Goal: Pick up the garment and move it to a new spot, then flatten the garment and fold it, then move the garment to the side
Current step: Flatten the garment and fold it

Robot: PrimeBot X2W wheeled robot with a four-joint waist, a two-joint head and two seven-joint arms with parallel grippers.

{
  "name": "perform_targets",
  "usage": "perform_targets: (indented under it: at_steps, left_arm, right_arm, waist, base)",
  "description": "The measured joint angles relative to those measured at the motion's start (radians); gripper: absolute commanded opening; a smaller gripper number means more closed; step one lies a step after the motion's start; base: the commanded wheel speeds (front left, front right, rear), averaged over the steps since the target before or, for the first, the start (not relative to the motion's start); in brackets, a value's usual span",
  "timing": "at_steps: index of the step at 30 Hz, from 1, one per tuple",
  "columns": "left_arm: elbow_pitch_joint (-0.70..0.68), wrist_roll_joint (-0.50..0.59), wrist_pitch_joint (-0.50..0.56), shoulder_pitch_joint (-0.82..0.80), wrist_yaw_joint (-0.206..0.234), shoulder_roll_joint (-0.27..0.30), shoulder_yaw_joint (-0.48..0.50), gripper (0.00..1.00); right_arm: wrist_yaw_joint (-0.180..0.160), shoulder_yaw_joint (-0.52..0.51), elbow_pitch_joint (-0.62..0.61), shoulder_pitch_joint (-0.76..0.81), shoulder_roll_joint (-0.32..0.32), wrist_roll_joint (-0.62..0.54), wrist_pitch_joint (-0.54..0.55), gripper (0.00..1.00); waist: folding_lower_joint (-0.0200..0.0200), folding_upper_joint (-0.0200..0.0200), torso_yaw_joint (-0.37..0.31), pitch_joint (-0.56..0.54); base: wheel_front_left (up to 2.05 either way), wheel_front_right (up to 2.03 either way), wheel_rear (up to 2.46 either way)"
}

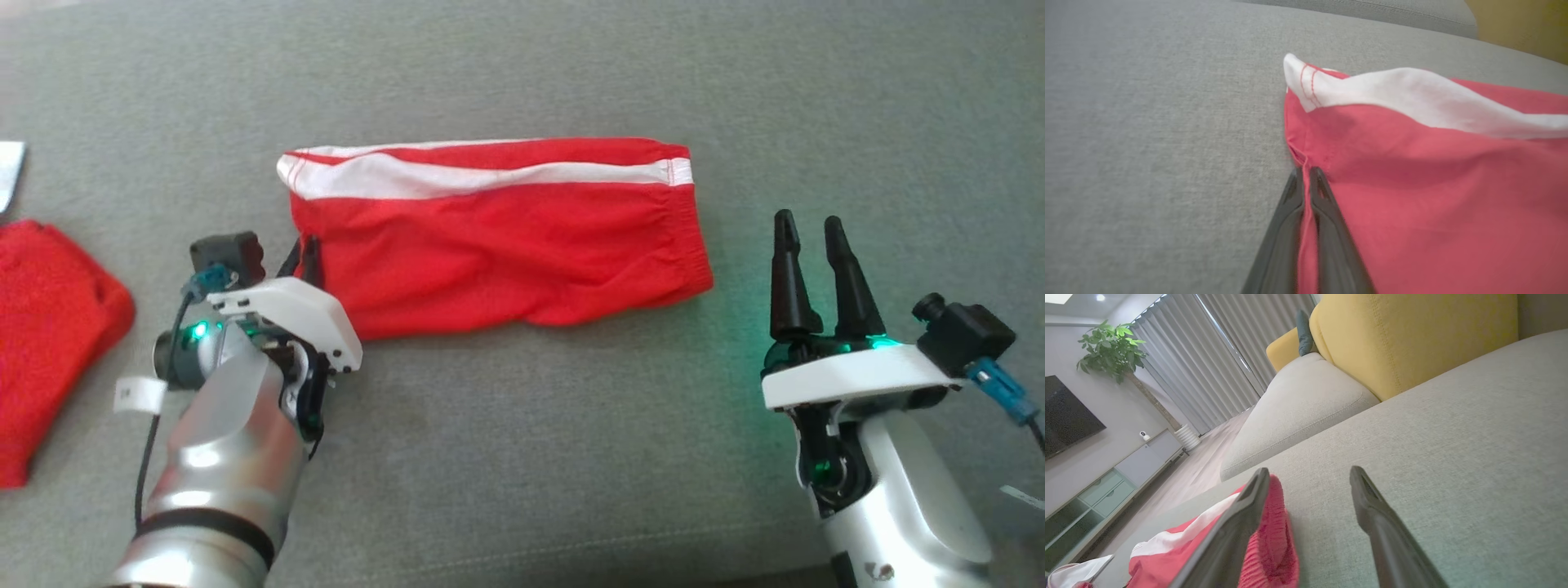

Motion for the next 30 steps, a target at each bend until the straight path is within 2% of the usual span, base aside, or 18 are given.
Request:
perform_targets:
  at_steps: [4, 5, 6, 7, 13, 20, 30]
  left_arm:
    - [-0.046, 0.000, 0.001, 0.031, 0.022, 0.002, 0.001, 0.00]
    - [-0.060, 0.002, 0.001, 0.041, 0.027, 0.003, 0.001, 0.22]
    - [-0.074, 0.004, 0.001, 0.052, 0.033, 0.005, 0.001, 0.68]
    - [-0.093, 0.007, 0.001, 0.064, 0.041, 0.005, 0.003, 1.00]
    - [-0.206, 0.037, 0.003, 0.134, 0.084, 0.010, 0.007, 1.00]
    - [-0.308, 0.064, 0.010, 0.204, 0.089, 0.006, 0.007, 1.00]
    - [-0.366, 0.093, 0.010, 0.235, 0.083, 0.001, 0.007, 1.00]
  right_arm:
    - [0.000, 0.022, 0.015, -0.001, 0.000, -0.014, 0.000, 1.00]
    - [0.000, 0.030, 0.019, -0.001, 0.001, -0.019, 0.000, 1.00]
    - [0.000, 0.037, 0.024, -0.001, 0.001, -0.019, 0.000, 1.00]
    - [0.000, 0.044, 0.029, -0.001, 0.001, -0.019, 0.000, 1.00]
    - [0.000, 0.067, 0.074, -0.005, 0.001, -0.030, 0.000, 1.00]
    - [0.000, 0.065, 0.167, -0.040, 0.001, -0.023, 0.000, 1.00]
    - [0.000, 0.099, 0.284, -0.094, -0.007, 0.077, -0.003, 1.00]
  waist:
    - [0.0000, 0.0000, 0.022, -0.006]
    - [0.0000, 0.0000, 0.027, -0.007]
    - [0.0000, 0.0000, 0.033, -0.008]
    - [0.0000, 0.0000, 0.038, -0.008]
    - [0.0000, 0.0000, 0.073, -0.004]
    - [0.0000, 0.0000, 0.118, 0.009]
    - [0.0000, 0.0000, 0.150, 0.025]
  base:
    - [0.00, 0.00, 0.00]
    - [0.00, 0.00, 0.00]
    - [0.00, 0.00, 0.00]
    - [0.00, 0.00, 0.00]
    - [0.00, 0.00, 0.00]
    - [0.00, 0.00, 0.00]
    - [0.00, 0.00, 0.00]
